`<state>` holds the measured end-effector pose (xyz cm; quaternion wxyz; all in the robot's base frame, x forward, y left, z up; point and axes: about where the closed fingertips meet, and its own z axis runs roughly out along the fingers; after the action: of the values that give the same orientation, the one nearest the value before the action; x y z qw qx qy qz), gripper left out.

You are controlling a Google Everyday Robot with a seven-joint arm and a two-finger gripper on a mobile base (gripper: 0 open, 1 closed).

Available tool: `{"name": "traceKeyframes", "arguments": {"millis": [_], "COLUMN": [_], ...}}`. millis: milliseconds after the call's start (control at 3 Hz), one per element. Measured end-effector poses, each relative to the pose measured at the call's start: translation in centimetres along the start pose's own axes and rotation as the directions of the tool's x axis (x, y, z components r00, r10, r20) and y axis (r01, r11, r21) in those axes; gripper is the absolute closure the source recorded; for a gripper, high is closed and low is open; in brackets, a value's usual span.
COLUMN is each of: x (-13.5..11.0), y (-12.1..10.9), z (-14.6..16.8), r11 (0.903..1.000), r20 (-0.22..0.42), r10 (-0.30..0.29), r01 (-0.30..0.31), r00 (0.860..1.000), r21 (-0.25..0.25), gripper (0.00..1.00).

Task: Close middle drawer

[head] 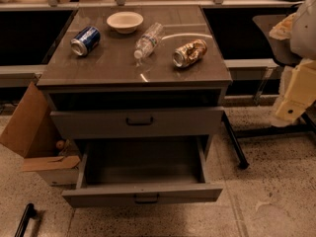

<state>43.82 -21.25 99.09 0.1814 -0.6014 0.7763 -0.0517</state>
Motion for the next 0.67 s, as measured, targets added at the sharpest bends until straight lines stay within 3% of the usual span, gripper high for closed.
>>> {"name": "traceKeyframes", "arguments": {"millis": [667], "x": [-0.1], "y": [0.9], "z": [1.3], "r11": [0.9999], "r20": [0.032], "r10": [0.008], "r01": [-0.007], "r00": [0.999], "r21": [-0.009], "gripper": [0.00]}}
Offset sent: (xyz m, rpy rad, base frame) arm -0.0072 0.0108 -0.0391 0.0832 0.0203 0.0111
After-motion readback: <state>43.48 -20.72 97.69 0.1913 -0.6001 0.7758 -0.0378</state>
